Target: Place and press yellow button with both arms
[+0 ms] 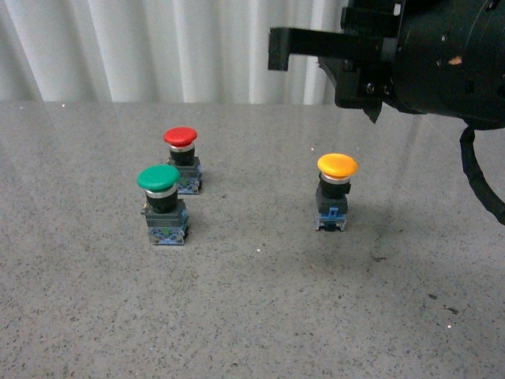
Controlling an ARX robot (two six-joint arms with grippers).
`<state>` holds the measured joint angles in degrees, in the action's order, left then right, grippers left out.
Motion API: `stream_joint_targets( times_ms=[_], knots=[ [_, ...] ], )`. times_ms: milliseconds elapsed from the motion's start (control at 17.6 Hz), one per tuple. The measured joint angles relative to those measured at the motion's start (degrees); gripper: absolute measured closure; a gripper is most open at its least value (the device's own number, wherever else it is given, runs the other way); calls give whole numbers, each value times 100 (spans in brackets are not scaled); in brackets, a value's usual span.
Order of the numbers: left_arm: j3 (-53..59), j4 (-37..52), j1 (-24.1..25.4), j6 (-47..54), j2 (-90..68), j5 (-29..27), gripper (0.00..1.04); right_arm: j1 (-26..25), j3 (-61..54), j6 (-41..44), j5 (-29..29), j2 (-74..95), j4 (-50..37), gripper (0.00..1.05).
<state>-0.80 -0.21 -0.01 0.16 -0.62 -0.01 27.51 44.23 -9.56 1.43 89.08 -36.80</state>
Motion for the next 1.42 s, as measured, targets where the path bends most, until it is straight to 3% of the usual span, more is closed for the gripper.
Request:
stream_joint_targets(
  times_ms=[170,227,341,398,455,511,795,1250,1307,1420],
  knots=[
    [0,0,0,0,0,0,7,341,-26,-153,120,-826,42,103],
    [0,2,0,0,0,2,7,632,-44,87,1176,-1366,560,103],
    [0,0,0,0,0,-9,7,723,-796,658,2953,-2837,1681,103],
    [0,0,0,0,0,-4,7,599,-1115,763,3134,-3552,2092,103],
    [0,0,0,0,0,2,7,382,-1375,815,2994,-4107,2031,103],
    [0,2,0,0,0,0,7,-208,-2031,837,2474,-4940,1882,103],
    [0,0,0,0,0,0,7,-1274,-3165,903,1370,-5912,1893,103],
    [0,0,0,0,0,0,7,-2138,-3856,914,474,-6861,2179,103],
    [0,0,0,0,0,0,7,-2476,-3934,918,55,-6966,2240,103],
    [0,0,0,0,0,-7,7,-2793,-4048,918,-66,-7160,2358,103]
  ],
)
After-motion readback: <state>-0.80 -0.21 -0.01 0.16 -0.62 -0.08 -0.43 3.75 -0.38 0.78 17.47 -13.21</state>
